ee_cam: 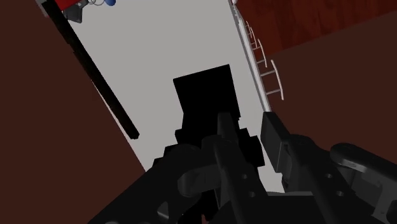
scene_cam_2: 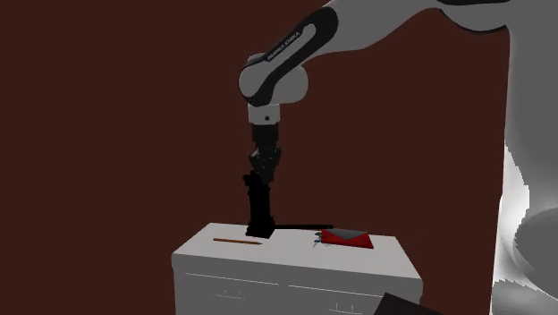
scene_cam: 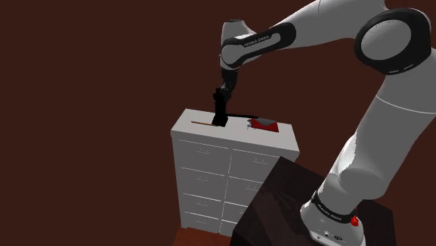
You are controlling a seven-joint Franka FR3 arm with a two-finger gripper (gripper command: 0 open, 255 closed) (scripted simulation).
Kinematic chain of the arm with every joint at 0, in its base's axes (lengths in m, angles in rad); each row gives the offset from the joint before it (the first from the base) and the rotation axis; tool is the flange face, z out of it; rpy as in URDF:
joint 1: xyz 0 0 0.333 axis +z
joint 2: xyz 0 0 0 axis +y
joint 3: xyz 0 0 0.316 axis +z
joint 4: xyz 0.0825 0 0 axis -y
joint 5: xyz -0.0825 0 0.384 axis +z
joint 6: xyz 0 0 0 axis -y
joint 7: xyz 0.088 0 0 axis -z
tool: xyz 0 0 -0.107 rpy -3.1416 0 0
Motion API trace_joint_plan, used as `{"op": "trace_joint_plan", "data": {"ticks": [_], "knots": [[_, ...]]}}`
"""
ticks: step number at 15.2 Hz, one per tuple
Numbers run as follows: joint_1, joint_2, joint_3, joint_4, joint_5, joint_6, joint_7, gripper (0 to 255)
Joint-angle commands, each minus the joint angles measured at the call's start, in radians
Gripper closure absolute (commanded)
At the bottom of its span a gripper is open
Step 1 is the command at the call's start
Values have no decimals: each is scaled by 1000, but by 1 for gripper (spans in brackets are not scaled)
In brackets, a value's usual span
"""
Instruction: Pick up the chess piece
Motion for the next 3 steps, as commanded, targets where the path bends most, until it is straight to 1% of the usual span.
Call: {"op": "trace_joint_plan", "data": {"ticks": [1,3], "knots": [[1,-8,1,21,1,-28,-1,255],[1,-9,1,22,1,-30,-1,255]]}}
